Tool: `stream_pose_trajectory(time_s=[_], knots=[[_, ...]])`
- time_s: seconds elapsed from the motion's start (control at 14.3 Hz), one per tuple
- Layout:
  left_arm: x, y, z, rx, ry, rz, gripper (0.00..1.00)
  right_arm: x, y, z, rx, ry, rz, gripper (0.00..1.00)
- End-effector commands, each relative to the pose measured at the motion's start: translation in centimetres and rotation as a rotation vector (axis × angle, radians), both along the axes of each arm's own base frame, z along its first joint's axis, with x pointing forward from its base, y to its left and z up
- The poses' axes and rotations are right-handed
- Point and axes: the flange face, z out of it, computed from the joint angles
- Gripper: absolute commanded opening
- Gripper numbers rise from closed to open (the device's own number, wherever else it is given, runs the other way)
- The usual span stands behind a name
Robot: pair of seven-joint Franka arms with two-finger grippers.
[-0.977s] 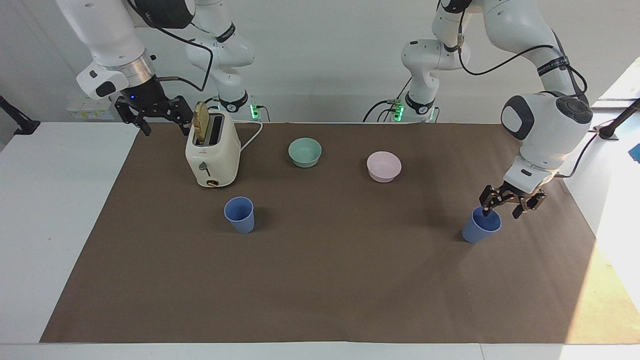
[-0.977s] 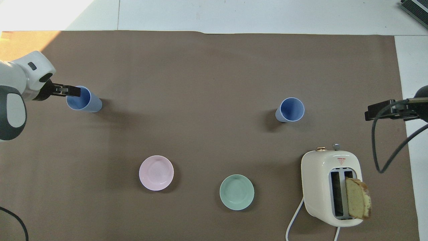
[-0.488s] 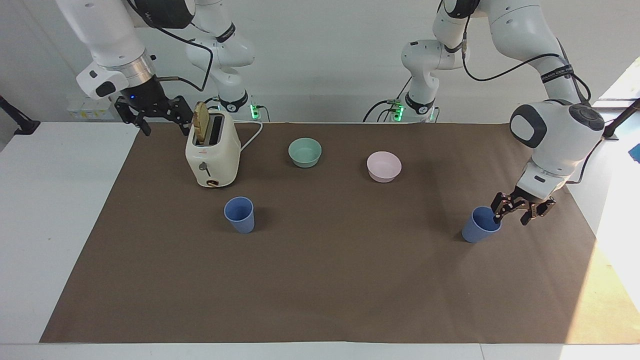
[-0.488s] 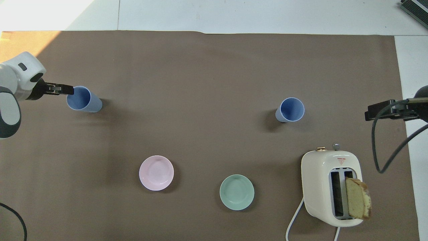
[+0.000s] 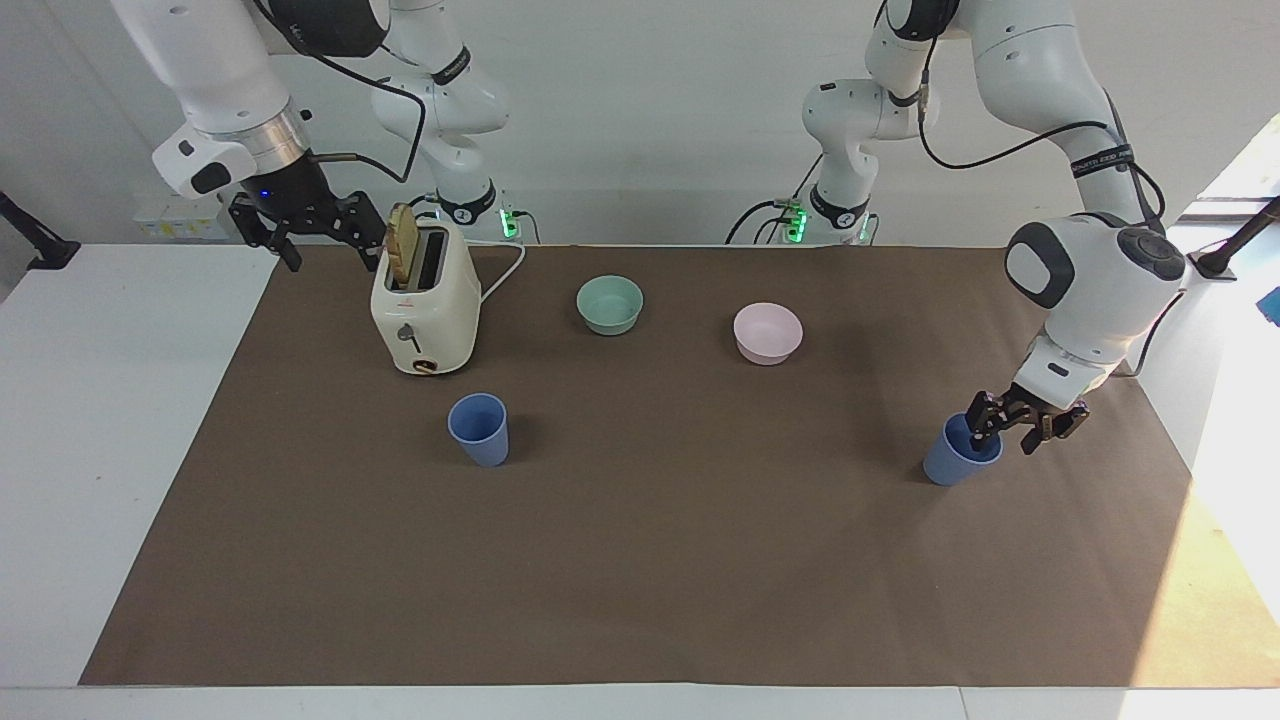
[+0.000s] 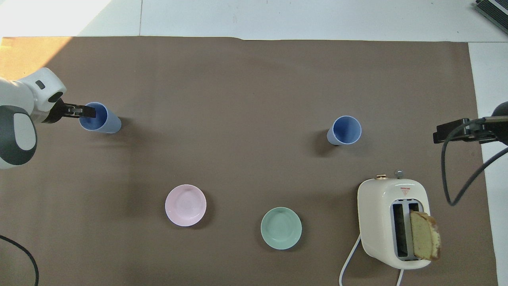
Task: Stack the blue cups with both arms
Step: 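Reach the left gripper to the nearby blue cup and grasp it, then carry the blue cup toward the table center and release it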
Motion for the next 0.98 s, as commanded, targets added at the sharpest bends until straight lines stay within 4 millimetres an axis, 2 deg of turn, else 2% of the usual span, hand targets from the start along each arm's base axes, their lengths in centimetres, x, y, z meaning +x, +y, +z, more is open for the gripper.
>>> stream_pose_trajectory(time_s=[0.0, 0.14, 0.21, 0.35, 0.42, 0.56, 0.63, 0.84, 0.91], knots=[[-0.5, -0.3, -0.7, -0.009, -0.013, -0.004, 0.52, -0.6, -0.2, 0.1, 0.009, -0.009, -0.002, 1.0], [-0.7, -0.5, -0.7, -0.013, 0.003, 0.005, 0.12, -0.6, -0.2, 0.2, 0.009, -0.012, -0.002, 1.0], [-0.6, -0.6, -0.5, -0.013, 0.005, 0.005, 0.01, -0.6, -0.2, 0.1, 0.009, -0.009, -0.002, 1.0], [-0.7, -2.0, 0.5, -0.017, 0.012, -0.019, 0.0, -0.6, -0.2, 0.2, 0.009, -0.011, -0.002, 1.0], [-0.9, -2.1, 1.7, -0.021, 0.008, -0.021, 0.0, -0.6, -0.1, 0.1, 0.009, -0.009, 0.0, 1.0], [-1.2, -4.1, 3.2, -0.027, 0.0, -0.04, 0.0, -0.6, -0.2, 0.1, 0.009, -0.009, -0.002, 1.0], [-1.3, -5.3, 3.2, -0.034, 0.003, -0.02, 0.0, -0.6, -0.2, 0.1, 0.009, -0.009, -0.002, 1.0], [-1.8, -11.6, 3.4, -0.06, 0.016, 0.053, 0.0, -0.6, -0.2, 0.1, 0.009, -0.009, -0.002, 1.0], [-2.4, -14.4, 3.2, -0.072, 0.026, 0.086, 0.0, -0.6, -0.2, 0.2, 0.009, -0.011, -0.002, 1.0]])
